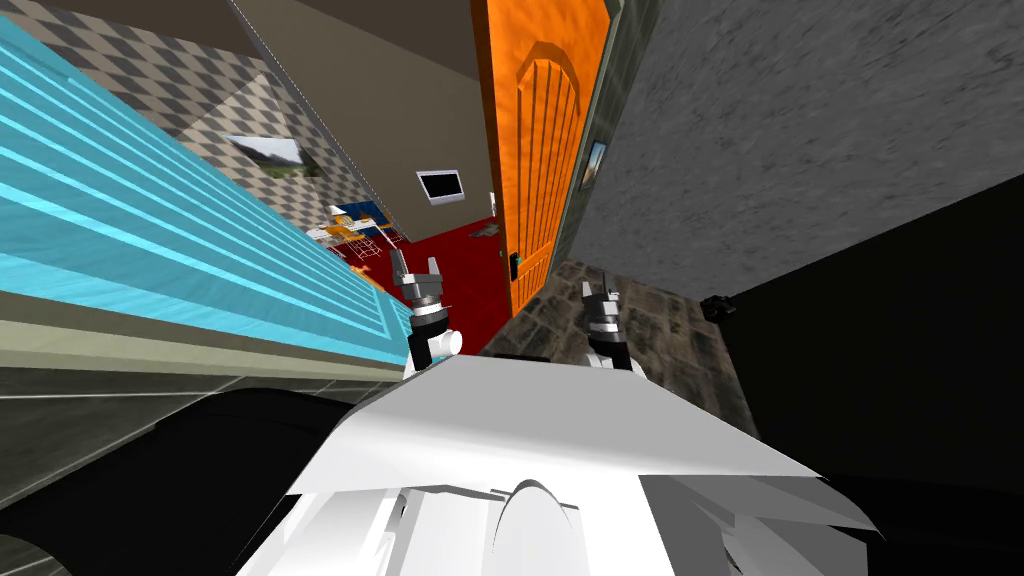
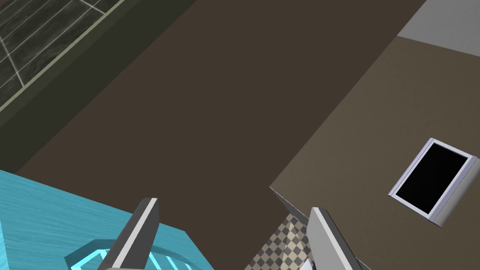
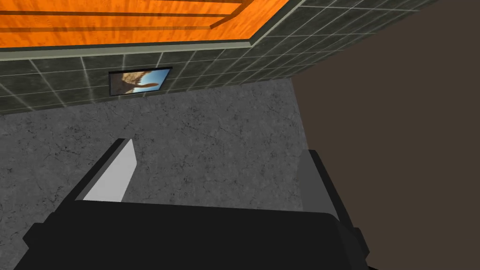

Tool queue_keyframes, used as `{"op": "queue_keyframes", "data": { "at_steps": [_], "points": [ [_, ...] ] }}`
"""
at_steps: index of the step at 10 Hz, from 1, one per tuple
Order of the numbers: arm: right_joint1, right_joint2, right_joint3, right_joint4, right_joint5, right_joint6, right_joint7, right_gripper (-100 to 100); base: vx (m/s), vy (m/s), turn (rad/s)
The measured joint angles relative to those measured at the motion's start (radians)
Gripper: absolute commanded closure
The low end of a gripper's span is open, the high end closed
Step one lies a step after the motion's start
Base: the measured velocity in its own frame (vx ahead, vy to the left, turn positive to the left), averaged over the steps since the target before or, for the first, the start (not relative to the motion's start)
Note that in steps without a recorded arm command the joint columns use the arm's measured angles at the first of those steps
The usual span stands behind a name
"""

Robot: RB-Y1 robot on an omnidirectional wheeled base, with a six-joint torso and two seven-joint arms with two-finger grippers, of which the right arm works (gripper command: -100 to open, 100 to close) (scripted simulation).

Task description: Push the door open

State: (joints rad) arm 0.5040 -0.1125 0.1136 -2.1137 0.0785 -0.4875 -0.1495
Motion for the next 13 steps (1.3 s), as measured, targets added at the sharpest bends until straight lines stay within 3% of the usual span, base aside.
{"op": "queue_keyframes", "data": {
  "at_steps": [1, 2, 5, 9, 10, 11, 13],
  "points": [
    [-0.004, -0.002, 0.028, 0.017, 0.026, 0.002, -0.012, -100, 0.191, -0.035, 0.051],
    [-0.005, -0.024, 0.040, 0.026, 0.043, 0.007, -0.038, -100, 0.162, -0.019, 0.033],
    [-0.014, -0.040, 0.097, 0.079, 0.101, 0.001, -0.081, -100, 0.148, -0.056, 0.042],
    [-0.024, -0.071, 0.185, 0.131, 0.189, 0.015, -0.144, -100, 0.153, -0.062, 0.043],
    [-0.018, -0.081, 0.203, 0.141, 0.207, 0.012, -0.161, -100, 0.162, -0.054, 0.036],
    [-0.029, -0.085, 0.222, 0.172, 0.229, 0.006, -0.177, -100, 0.155, -0.053, 0.048],
    [-0.022, -0.104, 0.265, 0.179, 0.270, 0.015, -0.208, -100, 0.172, -0.062, 0.048]
  ]
}}
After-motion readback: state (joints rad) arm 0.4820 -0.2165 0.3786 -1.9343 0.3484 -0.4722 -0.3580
